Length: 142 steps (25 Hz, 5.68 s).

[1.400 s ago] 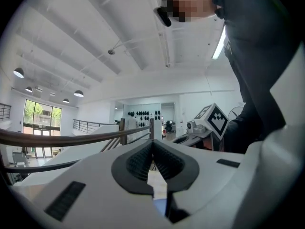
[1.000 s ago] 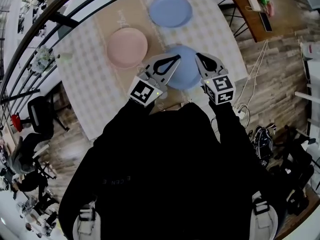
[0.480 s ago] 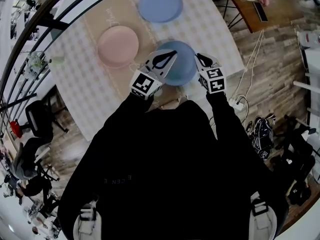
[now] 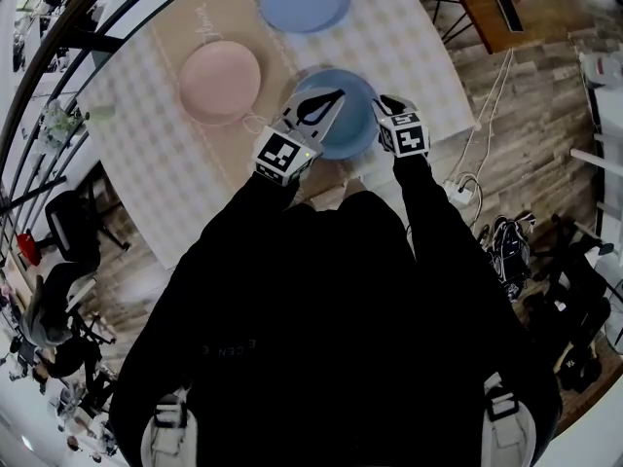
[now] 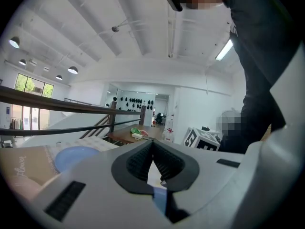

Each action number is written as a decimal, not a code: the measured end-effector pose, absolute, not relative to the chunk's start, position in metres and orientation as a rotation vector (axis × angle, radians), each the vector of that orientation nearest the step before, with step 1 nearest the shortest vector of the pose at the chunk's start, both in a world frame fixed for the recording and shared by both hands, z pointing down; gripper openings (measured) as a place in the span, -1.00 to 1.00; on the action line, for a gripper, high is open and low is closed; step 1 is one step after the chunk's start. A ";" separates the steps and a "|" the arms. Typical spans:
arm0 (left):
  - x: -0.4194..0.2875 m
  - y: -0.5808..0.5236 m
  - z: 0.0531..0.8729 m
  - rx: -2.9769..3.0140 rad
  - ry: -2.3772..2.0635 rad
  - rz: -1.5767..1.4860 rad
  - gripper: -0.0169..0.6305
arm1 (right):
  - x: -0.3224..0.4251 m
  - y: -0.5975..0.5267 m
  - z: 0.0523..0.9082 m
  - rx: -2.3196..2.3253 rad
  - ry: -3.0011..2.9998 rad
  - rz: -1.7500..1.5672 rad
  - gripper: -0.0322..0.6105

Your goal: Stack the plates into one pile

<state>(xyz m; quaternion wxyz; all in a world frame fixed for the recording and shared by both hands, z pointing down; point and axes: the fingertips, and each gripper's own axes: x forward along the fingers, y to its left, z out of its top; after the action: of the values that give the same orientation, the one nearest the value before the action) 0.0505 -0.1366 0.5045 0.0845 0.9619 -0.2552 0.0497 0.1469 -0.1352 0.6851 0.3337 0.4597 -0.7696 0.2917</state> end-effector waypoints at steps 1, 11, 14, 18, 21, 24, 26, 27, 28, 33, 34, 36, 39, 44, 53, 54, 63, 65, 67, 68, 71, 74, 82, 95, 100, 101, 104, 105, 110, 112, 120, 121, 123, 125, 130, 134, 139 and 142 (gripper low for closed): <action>0.052 -0.137 0.506 2.869 -0.762 0.145 -0.89 | 0.148 -0.135 0.692 1.188 -1.993 0.776 -0.62; 0.060 -0.131 0.514 2.841 -0.734 0.159 -0.89 | 0.142 -0.128 0.726 1.093 -1.919 0.839 -0.53; 0.057 -0.133 0.516 2.826 -0.750 0.153 -0.89 | 0.145 -0.134 0.727 1.110 -1.908 0.826 -0.51; 0.052 -0.137 0.519 2.824 -0.782 0.153 -0.89 | 0.150 -0.143 0.730 1.123 -1.902 0.796 -0.47; 0.049 -0.140 0.522 2.819 -0.812 0.161 -0.89 | 0.151 -0.142 0.741 1.092 -1.882 0.817 -0.46; 0.050 -0.141 0.521 2.813 -0.823 0.153 -0.89 | 0.148 -0.139 0.746 1.068 -1.873 0.813 -0.46; 0.049 -0.140 0.522 2.799 -0.830 0.156 -0.89 | 0.147 -0.136 0.752 1.066 -1.871 0.826 -0.44; 0.049 -0.140 0.522 2.799 -0.834 0.154 -0.89 | 0.147 -0.136 0.754 1.068 -1.869 0.828 -0.44; 0.049 -0.140 0.521 2.804 -0.839 0.153 -0.89 | 0.147 -0.137 0.755 1.067 -1.868 0.829 -0.44; 0.047 -0.136 0.520 2.797 -0.858 0.164 -0.89 | 0.147 -0.136 0.763 1.035 -1.859 0.875 -0.56; 0.047 -0.135 0.519 2.793 -0.860 0.164 -0.89 | 0.147 -0.136 0.763 1.033 -1.856 0.885 -0.58; 0.045 -0.133 0.518 2.792 -0.866 0.162 -0.89 | 0.147 -0.134 0.764 1.023 -1.851 0.903 -0.59; 0.042 -0.131 0.515 2.801 -0.877 0.157 -0.89 | 0.143 -0.129 0.763 0.993 -1.865 0.960 -0.66; 0.037 -0.126 0.515 2.794 -0.897 0.166 -0.89 | 0.136 -0.121 0.759 1.000 -1.896 1.069 -0.74; 0.022 -0.120 0.509 2.785 -0.944 0.184 -0.89 | 0.126 -0.134 0.734 1.049 -1.959 1.204 -0.84; 0.021 -0.120 0.507 2.787 -0.950 0.179 -0.89 | 0.125 -0.134 0.732 1.048 -1.956 1.213 -0.84; 0.007 -0.126 0.494 2.795 -0.996 0.152 -0.89 | 0.122 -0.143 0.722 1.042 -1.933 1.277 -0.82; 0.002 -0.126 0.492 2.800 -1.005 0.151 -0.89 | 0.122 -0.148 0.717 1.047 -1.936 1.294 -0.82; -0.004 -0.127 0.490 2.799 -1.022 0.150 -0.89 | 0.121 -0.153 0.711 1.050 -1.944 1.301 -0.82; -0.007 -0.127 0.489 2.798 -1.031 0.147 -0.89 | 0.122 -0.156 0.708 1.053 -1.948 1.302 -0.82; -0.018 -0.129 0.485 2.797 -1.060 0.138 -0.89 | 0.122 -0.164 0.699 1.070 -1.954 1.307 -0.82; -0.028 -0.131 0.479 2.797 -1.089 0.126 -0.89 | 0.121 -0.171 0.690 1.083 -1.964 1.327 -0.82; -0.055 -0.125 0.471 2.794 -1.136 0.113 -0.89 | 0.097 -0.189 0.674 1.099 -2.003 1.399 -0.83; -0.124 -0.126 0.470 2.729 -1.292 0.110 -0.89 | 0.011 -0.212 0.669 1.010 -2.036 1.431 -0.82; -0.156 -0.129 0.471 2.697 -1.346 0.100 -0.89 | -0.025 -0.221 0.674 0.986 -2.033 1.457 -0.82; -0.162 -0.131 0.472 2.691 -1.356 0.096 -0.89 | -0.031 -0.223 0.675 0.986 -2.031 1.459 -0.82; -0.178 -0.136 0.474 2.676 -1.377 0.090 -0.89 | -0.046 -0.230 0.682 1.001 -2.018 1.470 -0.82; -0.183 -0.137 0.475 2.672 -1.382 0.089 -0.89 | -0.051 -0.231 0.684 1.008 -2.012 1.475 -0.82; -0.205 -0.143 0.480 2.650 -1.397 0.078 -0.89 | -0.073 -0.241 0.695 1.026 -1.995 1.479 -0.82; -0.213 -0.145 0.482 2.640 -1.402 0.076 -0.89 | -0.081 -0.246 0.699 1.032 -1.984 1.474 -0.82; -0.239 -0.154 0.495 2.591 -1.434 0.096 -0.89 | -0.106 -0.267 0.713 1.060 -1.937 1.460 -0.81; -0.241 -0.154 0.496 2.588 -1.436 0.098 -0.89 | -0.109 -0.268 0.715 1.060 -1.935 1.457 -0.80; -0.246 -0.154 0.498 2.576 -1.441 0.102 -0.89 | -0.117 -0.270 0.716 1.060 -1.932 1.451 -0.80; -0.250 -0.154 0.500 2.565 -1.446 0.103 -0.89 | -0.124 -0.274 0.718 1.064 -1.933 1.443 -0.79; -0.254 -0.152 0.502 2.545 -1.456 0.089 -0.89 | -0.134 -0.281 0.722 1.055 -1.935 1.322 -0.79; -0.254 -0.150 0.503 2.539 -1.458 0.086 -0.89 | -0.141 -0.280 0.720 1.006 -1.949 1.174 -0.46; -0.252 -0.150 0.506 2.524 -1.463 0.096 -0.89 | -0.138 -0.276 0.715 0.992 -1.961 1.136 -0.37; -0.248 -0.150 0.506 2.526 -1.461 0.103 -0.89 | -0.131 -0.266 0.710 0.962 -1.982 1.124 -0.36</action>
<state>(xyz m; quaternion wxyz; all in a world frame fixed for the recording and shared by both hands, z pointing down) -0.2477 -0.1504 0.5056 0.1106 0.8598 -0.4972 0.0351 -0.1312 -0.2660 0.7098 0.3279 0.3675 -0.7572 0.4291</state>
